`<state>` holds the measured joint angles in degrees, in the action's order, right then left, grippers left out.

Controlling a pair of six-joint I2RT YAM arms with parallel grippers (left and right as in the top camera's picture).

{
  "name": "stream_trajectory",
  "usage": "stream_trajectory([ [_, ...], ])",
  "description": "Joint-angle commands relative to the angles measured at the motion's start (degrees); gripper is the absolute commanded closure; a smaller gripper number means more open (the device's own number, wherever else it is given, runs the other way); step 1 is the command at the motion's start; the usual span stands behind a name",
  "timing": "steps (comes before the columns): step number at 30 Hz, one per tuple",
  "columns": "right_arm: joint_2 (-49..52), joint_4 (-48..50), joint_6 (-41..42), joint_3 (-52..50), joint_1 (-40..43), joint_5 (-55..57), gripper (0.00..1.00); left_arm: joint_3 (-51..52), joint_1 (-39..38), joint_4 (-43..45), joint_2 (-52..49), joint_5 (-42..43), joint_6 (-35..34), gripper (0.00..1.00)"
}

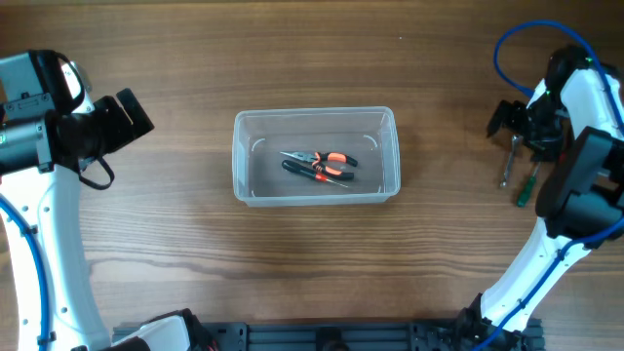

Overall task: Pack container
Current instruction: 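Grasp the silver socket wrench with the right gripper, then drop the socket wrench into the container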

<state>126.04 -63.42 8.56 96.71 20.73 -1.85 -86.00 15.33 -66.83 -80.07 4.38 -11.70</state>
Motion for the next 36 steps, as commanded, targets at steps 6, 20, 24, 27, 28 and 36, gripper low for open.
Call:
stream_trajectory([
  [6,0.52,7.76,-2.78,-11.19,-0.13,-2.71,0.01,-0.26,0.22,0.13,-0.17,-0.15,-0.55,0.00],
  [20,0.52,10.05,-2.38,-15.52,-0.15,-2.73,0.83,-0.26,0.22,-1.03,-0.17,-0.13,-0.52,0.00],
  [24,0.52,10.08,-2.47,-15.52,-0.15,-2.73,0.96,-0.26,0.22,-1.07,-0.17,-0.15,-0.52,0.00],
  [27,0.42,9.70,-2.58,-15.39,-0.15,-4.55,0.96,-0.26,0.22,-1.07,-0.17,-0.17,-0.50,0.00],
  [28,0.04,9.38,-2.58,-15.30,-0.20,-6.21,0.95,-0.26,0.22,-1.07,-0.17,-0.17,-0.50,0.00],
  [36,-18.84,7.28,-11.54,-10.05,-10.03,-11.93,0.96,-0.26,0.22,-1.09,-0.17,-0.17,-0.50,0.00],
])
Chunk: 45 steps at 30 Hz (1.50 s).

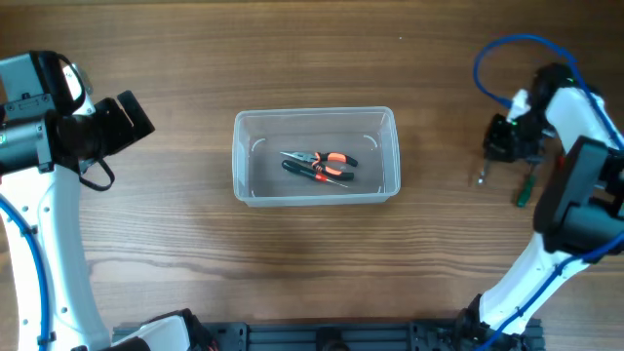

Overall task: Pack container
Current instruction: 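Drop the socket wrench into the container, then grasp the green screwdriver with the right gripper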

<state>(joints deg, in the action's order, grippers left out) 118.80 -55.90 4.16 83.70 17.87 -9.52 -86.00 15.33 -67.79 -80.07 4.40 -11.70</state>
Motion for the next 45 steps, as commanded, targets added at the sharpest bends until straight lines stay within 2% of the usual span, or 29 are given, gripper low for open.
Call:
stream_trajectory([
  [1,-15.15,0.09,-10.10,3.48,-10.47,-3.65,0.96,-0.26,0.22,-0.04,-0.17,-0.20,-0.50,0.00],
  [5,-24.92,3.23,-22.82,3.69,-26.77,0.57,0.96,-0.26,0.22,0.26,-0.17,-0.20,-0.50,0.00],
  [8,-24.90,2.27,-34.84,3.41,-38.16,0.50,0.95,-0.26,0.22,0.26,-0.17,-0.22,-0.50,0.00],
  [10,-23.26,2.69,-39.28,2.38,-44.19,0.48,0.92,-0.26,0.22,0.24,-0.17,-0.42,-0.48,0.00],
  [12,-20.81,3.28,-42.75,1.77,-47.71,0.48,0.79,-0.26,0.22,0.24,-0.17,-0.42,-0.48,0.00],
  [13,-18.99,3.43,-44.13,1.73,-49.07,0.31,0.61,-0.26,0.22,0.22,-0.17,-0.42,-0.48,0.00],
  [14,-17.35,3.52,-45.24,1.73,-49.90,0.24,0.57,-0.26,0.22,0.22,-0.17,-0.42,-0.48,0.00],
  [16,-13.60,4.15,-46.16,1.73,-50.66,0.00,0.66,-0.26,0.22,0.24,-0.17,-0.42,-0.48,0.00],
  [18,-9.38,4.31,-46.18,1.73,-50.69,-0.42,0.87,-0.26,0.22,0.22,-0.17,-0.42,-0.48,0.00],
  [21,-4.72,3.96,-45.22,1.73,-50.64,-0.39,0.87,-0.26,0.22,0.17,-0.17,-0.42,-0.48,0.00],
  [23,-4.11,4.61,-43.36,1.73,-50.62,-0.37,0.79,-0.26,0.22,0.11,-0.17,-0.42,-0.48,0.00],
  [24,-4.31,5.95,-41.35,1.75,-50.47,0.42,0.78,-0.26,0.22,0.04,-0.17,-0.42,-0.48,0.00],
  [28,-7.45,6.47,-35.21,3.67,-50.42,6.43,0.82,-0.26,0.22,0.04,-0.17,-0.42,-0.48,0.00],
  [31,-15.26,5.86,-27.41,6.91,-49.13,13.11,0.86,-0.26,0.22,0.04,-0.17,-0.61,1.01,0.00],
  [34,-22.60,5.88,-19.74,8.76,-45.07,13.84,0.82,-0.26,0.22,0.04,-0.17,-0.61,1.01,0.00],
  [37,-30.32,4.13,-7.76,8.92,-35.89,13.81,0.64,-0.26,0.22,0.04,-0.17,-0.61,1.01,0.00],
  [39,-33.20,0.79,-0.24,8.92,-28.50,13.79,0.38,-0.26,0.22,0.02,-0.17,-0.61,1.01,0.00],
  [41,-34.40,-4.24,5.81,8.92,-20.83,13.79,0.33,-0.26,0.22,0.04,-0.17,-0.61,1.01,0.00],
  [42,-34.07,-9.57,10.54,8.61,-13.77,13.81,0.23,-0.26,0.22,0.04,-0.17,-0.61,1.01,0.00],
  [45,-32.94,-13.73,14.47,5.62,-4.09,13.14,0.06,-0.26,0.22,0.09,-0.17,-0.61,1.01,0.00],
])
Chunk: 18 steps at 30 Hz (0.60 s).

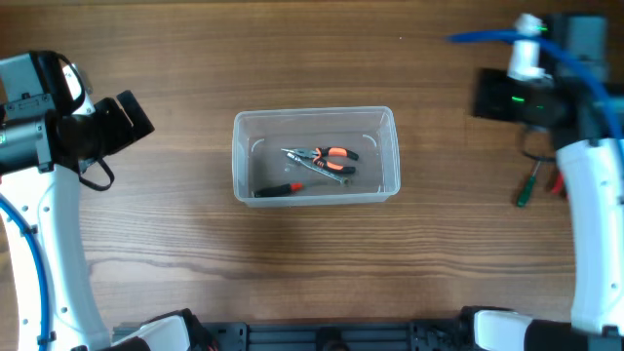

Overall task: Pack container
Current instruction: 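Grasp the green screwdriver with the right gripper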

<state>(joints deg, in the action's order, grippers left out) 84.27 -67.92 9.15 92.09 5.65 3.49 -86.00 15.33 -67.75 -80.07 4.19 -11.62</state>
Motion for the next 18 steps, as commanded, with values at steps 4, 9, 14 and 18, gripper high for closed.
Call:
stream_trajectory([
  [4,2.84,3.89,6.86,-13.29,17.86,-2.99,0.00,-0.26,0.22,0.07,-0.17,-0.39,0.92,0.00],
  [9,6.78,12.98,3.23,-24.96,21.68,-5.03,0.00,-0.26,0.22,0.00,-0.17,-0.39,0.90,0.00],
  [14,12.48,18.95,2.62,-28.81,21.70,-5.01,0.00,-0.26,0.22,-0.02,-0.17,-0.42,0.92,0.00],
  [18,17.88,21.99,1.20,-28.81,21.88,-5.27,0.01,-0.26,0.22,-0.24,-0.17,-0.42,0.92,0.00],
])
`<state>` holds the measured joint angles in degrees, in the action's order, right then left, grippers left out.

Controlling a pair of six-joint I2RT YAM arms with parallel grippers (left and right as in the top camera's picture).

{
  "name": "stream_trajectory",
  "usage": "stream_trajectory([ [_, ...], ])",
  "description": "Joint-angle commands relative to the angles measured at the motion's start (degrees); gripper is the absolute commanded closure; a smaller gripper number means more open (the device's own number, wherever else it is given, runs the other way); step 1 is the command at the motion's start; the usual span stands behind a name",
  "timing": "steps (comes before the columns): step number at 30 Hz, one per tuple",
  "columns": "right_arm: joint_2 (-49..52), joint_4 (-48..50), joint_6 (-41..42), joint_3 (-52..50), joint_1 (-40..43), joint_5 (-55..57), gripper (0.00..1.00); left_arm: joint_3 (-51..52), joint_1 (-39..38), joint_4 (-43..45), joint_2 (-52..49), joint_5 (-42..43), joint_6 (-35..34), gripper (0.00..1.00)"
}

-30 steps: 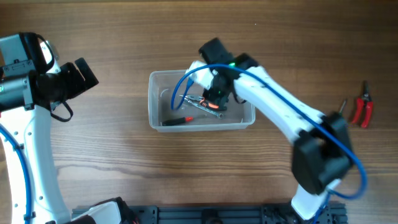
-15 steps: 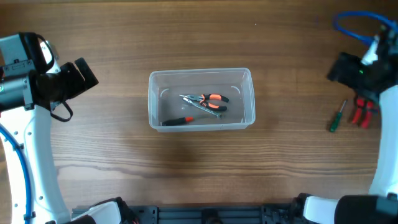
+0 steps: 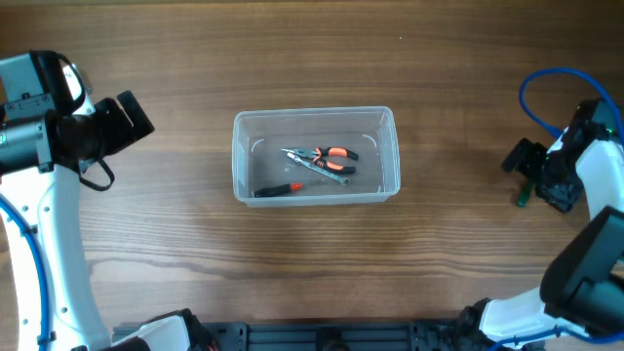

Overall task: Pack container
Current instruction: 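Grasp the green screwdriver with the right gripper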

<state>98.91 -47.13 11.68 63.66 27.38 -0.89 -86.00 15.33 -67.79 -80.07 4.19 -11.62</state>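
The clear plastic container (image 3: 390,146) stands mid-table. In it lie orange-handled pliers (image 3: 331,155), a grey metal wrench (image 3: 330,170) across them, and a red-and-black screwdriver (image 3: 278,189) at the front left. A green-handled screwdriver (image 3: 523,198) lies on the table at the right. My right gripper (image 3: 534,180) hangs just over it, fingers apparently apart on either side of its upper end. My left gripper (image 3: 134,114) is held far left, away from everything; its fingers cannot be made out.
Blue cable (image 3: 542,90) loops above the right arm. The right arm's body (image 3: 585,263) runs down the right edge. A dark rail (image 3: 331,336) lines the table's front edge.
My right arm was raised at the far right corner and is now lower, at the green screwdriver near the right edge. The container's contents have not moved. The left arm has not moved.
My right gripper was at a metal wrench lying beside the green screwdriver. It then had the wrench shifted left of that spot. Later the wrench lay in the container on the pliers, the red-and-black screwdriver pushed to the front left. Now the gripper is by the green screwdriver.
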Motion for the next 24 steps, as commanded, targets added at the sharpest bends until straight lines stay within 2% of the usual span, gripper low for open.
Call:
stream_trajectory([
  [1,4.74,1.81,-1.73,-0.37,0.15,-0.94,0.01,-0.26,0.22,-0.20,-0.17,-0.42,0.92,0.00],
  [10,11.37,5.81,-2.62,-0.37,0.24,-0.85,0.01,-0.26,0.22,-0.20,-0.17,-0.39,0.90,0.00],
  [11,11.76,5.81,-2.60,-0.39,0.24,-0.83,0.07,-0.26,0.22,-0.20,-0.17,-0.39,0.90,0.00],
  [14,13.07,5.79,-2.62,-0.39,0.24,-0.66,0.33,-0.26,0.22,-0.22,-0.17,-0.39,0.90,0.00],
  [15,13.18,5.81,-2.60,-0.39,0.24,-0.66,0.36,-0.26,0.22,-0.22,-0.17,-0.39,0.90,0.00],
  [18,13.22,5.84,-2.56,-0.39,0.24,-0.66,0.61,-0.26,0.22,-0.22,-0.17,-0.39,0.90,0.00],
  [21,13.22,5.97,-2.54,-0.39,0.24,-0.66,0.71,-0.26,0.22,-0.20,-0.17,-0.39,0.90,0.00],
  [24,13.22,6.01,-2.56,-0.39,0.24,-0.68,0.77,-0.26,0.22,-0.20,-0.17,-0.39,0.90,0.00],
])
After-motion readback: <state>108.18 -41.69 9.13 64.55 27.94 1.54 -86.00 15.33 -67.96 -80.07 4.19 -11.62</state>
